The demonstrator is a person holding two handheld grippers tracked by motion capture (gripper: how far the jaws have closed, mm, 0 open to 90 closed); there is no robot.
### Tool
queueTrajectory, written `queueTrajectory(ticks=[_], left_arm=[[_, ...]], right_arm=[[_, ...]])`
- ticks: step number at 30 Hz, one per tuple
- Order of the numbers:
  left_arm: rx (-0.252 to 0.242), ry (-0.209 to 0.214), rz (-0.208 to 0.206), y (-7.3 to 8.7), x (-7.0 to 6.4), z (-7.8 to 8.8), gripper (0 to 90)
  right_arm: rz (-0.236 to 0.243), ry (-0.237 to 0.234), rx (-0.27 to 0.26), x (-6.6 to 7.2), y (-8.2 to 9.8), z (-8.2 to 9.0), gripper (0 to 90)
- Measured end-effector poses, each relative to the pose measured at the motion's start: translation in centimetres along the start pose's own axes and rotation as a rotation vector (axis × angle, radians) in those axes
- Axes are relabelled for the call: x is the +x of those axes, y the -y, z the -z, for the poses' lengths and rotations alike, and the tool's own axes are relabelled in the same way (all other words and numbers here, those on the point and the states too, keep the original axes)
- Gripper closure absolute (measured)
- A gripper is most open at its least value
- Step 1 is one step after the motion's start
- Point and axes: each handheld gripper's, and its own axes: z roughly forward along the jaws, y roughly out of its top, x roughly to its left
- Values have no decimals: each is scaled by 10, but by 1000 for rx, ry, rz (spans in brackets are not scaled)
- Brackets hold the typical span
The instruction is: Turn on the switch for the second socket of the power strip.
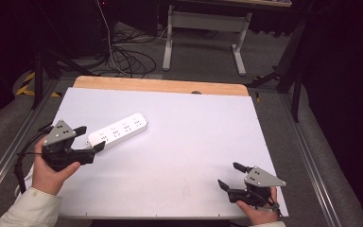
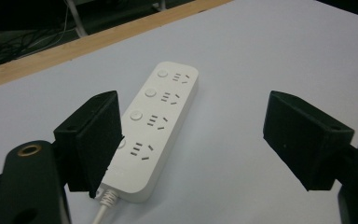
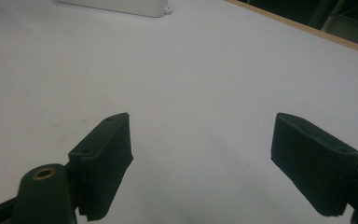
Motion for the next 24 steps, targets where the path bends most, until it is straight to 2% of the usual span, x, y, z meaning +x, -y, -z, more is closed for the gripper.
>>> queueTrajectory(ticks=[7, 11, 16, 17, 20, 21, 22, 23, 24], left_arm=[[21, -7, -11, -12, 3, -8, 202], [24, 4, 3, -16, 3, -13, 202], [30, -18, -25, -16, -1, -19, 220], [32, -28, -33, -16, -1, -20, 256], [33, -35, -17, -16, 2, -24, 442], [30, -41, -19, -17, 3, -24, 548], [27, -42, -14, -17, 4, -25, 548], [24, -45, -10, -17, 5, -27, 589], [27, -48, -8, -18, 7, -29, 688]], right_arm=[[0, -2, -1, 0, 0, -1, 206], [1, -4, 0, 0, 0, -1, 207], [2, -6, -1, 1, 0, -1, 209], [2, -6, -1, 1, 0, -1, 209], [0, -7, -3, 0, 0, -1, 210], [1, -8, -2, 1, 0, -1, 214], [1, -8, -2, 1, 0, -1, 214], [3, -10, -2, 1, 0, -1, 216], [2, -12, -2, 2, -1, -1, 217]])
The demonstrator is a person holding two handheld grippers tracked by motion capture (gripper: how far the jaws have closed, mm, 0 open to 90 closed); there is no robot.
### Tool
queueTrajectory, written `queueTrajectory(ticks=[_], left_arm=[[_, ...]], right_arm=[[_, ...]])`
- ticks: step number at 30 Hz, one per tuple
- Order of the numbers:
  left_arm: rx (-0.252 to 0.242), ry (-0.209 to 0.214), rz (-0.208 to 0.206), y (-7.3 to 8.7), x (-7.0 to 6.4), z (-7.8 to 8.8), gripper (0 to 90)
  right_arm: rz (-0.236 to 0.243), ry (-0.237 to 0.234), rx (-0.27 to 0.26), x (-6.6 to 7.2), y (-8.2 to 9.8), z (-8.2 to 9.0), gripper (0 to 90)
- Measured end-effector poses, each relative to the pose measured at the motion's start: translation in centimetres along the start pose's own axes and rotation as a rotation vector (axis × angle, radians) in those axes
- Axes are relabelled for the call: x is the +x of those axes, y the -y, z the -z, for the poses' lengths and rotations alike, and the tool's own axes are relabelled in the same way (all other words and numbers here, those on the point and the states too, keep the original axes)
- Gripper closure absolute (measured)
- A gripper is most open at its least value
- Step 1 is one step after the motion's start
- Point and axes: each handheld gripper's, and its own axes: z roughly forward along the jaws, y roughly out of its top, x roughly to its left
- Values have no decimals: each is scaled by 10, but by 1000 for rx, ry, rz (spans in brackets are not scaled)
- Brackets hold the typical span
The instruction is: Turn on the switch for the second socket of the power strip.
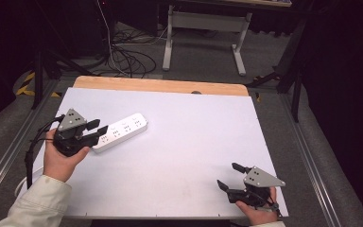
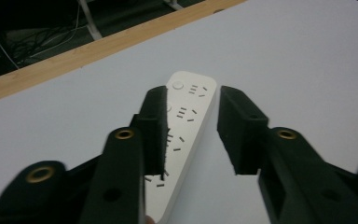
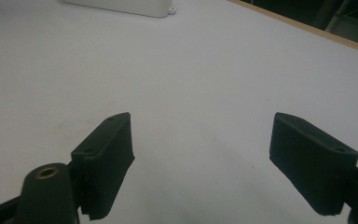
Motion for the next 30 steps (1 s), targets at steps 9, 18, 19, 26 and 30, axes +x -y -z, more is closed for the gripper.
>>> queueTrajectory(ticks=[9, 18, 19, 26, 30], left_arm=[[42, 26, 49, -2, 11, -22, 895], [94, 35, 107, 1, 26, -43, 895], [101, 16, 102, 2, 28, -46, 896], [106, -31, 114, 7, 41, -61, 896], [119, -29, 126, 11, 46, -70, 896]], right_arm=[[2, -2, -2, -1, 1, 0, 216], [5, -4, -2, -1, 1, 0, 216], [6, -2, -3, -1, 1, 0, 216], [7, -2, -2, -1, 1, 0, 210], [8, -2, -1, -1, 1, 0, 210]])
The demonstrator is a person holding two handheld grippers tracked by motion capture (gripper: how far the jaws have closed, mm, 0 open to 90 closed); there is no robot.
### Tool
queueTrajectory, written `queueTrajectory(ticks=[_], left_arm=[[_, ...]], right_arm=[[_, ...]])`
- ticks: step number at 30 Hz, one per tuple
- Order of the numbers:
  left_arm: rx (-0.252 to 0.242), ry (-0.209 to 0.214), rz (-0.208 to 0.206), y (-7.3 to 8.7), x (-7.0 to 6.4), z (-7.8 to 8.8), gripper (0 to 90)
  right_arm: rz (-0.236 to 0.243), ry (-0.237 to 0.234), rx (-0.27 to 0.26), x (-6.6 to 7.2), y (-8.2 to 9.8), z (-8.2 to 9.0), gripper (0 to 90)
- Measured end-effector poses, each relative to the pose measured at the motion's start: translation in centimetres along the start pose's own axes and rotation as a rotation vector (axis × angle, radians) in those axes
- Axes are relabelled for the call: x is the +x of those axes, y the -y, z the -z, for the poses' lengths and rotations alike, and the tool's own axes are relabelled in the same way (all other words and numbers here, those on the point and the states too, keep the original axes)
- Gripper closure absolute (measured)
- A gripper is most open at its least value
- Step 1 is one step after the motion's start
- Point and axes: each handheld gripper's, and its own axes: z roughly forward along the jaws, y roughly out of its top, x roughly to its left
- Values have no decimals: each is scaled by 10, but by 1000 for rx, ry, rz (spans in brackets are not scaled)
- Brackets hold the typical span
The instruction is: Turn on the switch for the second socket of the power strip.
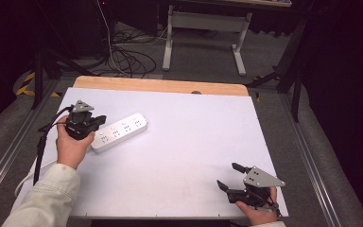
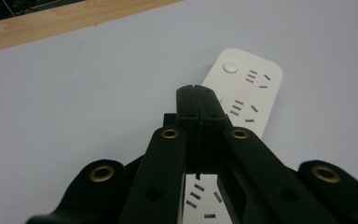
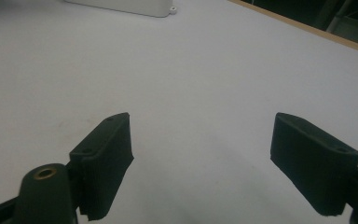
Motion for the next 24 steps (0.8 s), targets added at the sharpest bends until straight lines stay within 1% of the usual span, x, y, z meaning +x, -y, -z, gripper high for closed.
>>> queueTrajectory(ticks=[3, 5, 7, 9, 11, 14, 15, 16, 17, 18, 21, 23, 24], left_arm=[[13, 14, -1, 2, 2, -6, 896], [16, 21, -9, 3, 1, -11, 896], [28, 39, -3, 3, 0, -15, 895], [46, 37, 1, 4, -1, -19, 896], [57, 49, 13, 5, -1, -22, 895], [72, 52, 13, 5, -1, -25, 896], [73, 64, 9, 6, -1, -27, 896], [78, 61, 13, 6, -2, -28, 896], [88, 72, 8, 7, -2, -29, 896], [90, 75, 10, 7, -2, -30, 896], [92, 68, -9, 8, -3, -33, 896], [94, 62, -4, 8, -4, -35, 896], [93, 62, -12, 8, -4, -36, 896]], right_arm=[[2, 0, -1, 0, 0, 0, 210], [0, 0, -2, 0, 0, 0, 210], [0, -1, -1, 0, 0, 0, 210], [0, 0, -3, 0, 0, 0, 210], [1, 1, -3, 0, 0, 1, 210], [-1, 1, -3, 0, 0, 1, 210], [-1, 1, -3, 0, 0, 1, 210], [-1, 1, -3, 0, 0, 1, 210], [-1, 1, -3, 0, 0, 1, 210], [-1, 2, -4, 0, 0, 1, 210], [-1, 0, -4, 0, 1, 1, 210], [0, 0, -4, 0, 1, 1, 211], [0, 0, -4, 0, 1, 1, 211]])
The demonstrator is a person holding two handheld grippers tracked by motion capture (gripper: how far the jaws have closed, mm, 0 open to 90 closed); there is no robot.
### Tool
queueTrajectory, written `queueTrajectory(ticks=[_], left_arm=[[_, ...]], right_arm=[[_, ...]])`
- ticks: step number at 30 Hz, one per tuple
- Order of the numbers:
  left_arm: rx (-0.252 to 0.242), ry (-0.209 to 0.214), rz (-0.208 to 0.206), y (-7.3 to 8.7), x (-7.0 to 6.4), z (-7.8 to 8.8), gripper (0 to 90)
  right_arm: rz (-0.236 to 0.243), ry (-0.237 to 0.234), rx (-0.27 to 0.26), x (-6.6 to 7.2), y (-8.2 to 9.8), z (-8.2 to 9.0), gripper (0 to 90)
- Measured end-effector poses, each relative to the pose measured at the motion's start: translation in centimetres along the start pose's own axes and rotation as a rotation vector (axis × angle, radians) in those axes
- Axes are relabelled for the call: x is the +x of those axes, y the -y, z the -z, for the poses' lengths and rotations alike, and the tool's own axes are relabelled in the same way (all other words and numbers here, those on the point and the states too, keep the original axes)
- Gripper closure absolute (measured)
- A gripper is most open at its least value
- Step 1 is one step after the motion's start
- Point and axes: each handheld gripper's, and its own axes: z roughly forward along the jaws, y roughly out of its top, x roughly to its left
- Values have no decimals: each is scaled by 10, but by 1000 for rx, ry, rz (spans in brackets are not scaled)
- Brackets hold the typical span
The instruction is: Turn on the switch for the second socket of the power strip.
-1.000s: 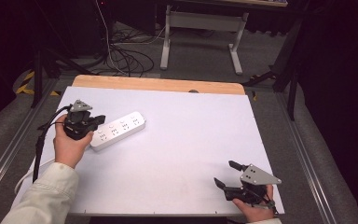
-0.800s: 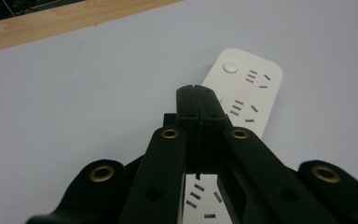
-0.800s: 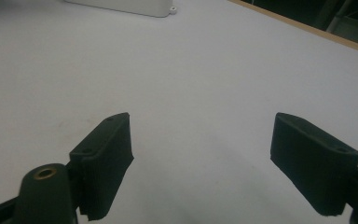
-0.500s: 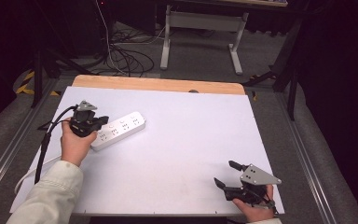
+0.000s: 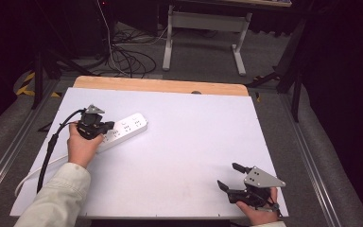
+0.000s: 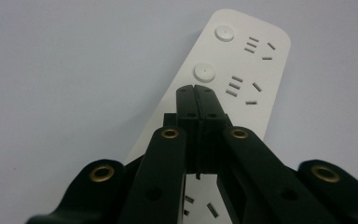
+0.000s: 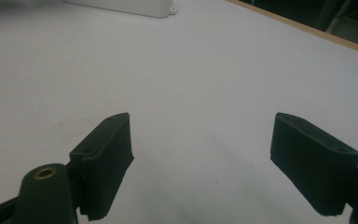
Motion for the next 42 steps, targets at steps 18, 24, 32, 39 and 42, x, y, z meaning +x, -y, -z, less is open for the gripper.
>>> queueTrajectory(ticks=[18, 24, 32, 39, 42], left_arm=[[14, -67, 12, 1, 0, -9, 896], [13, -79, 2, 0, -2, -10, 896], [26, -82, -18, -1, -3, -11, 897], [28, -70, -26, -1, -1, -12, 898], [29, -76, -20, -1, -2, -12, 898]], right_arm=[[-4, -7, -3, -1, 1, 0, 212], [-7, -5, 2, -1, 1, 0, 214], [-7, -5, 2, -1, 1, 0, 216], [-9, -4, 2, -1, 1, 0, 216], [-5, -4, 2, -1, 1, 0, 216]])
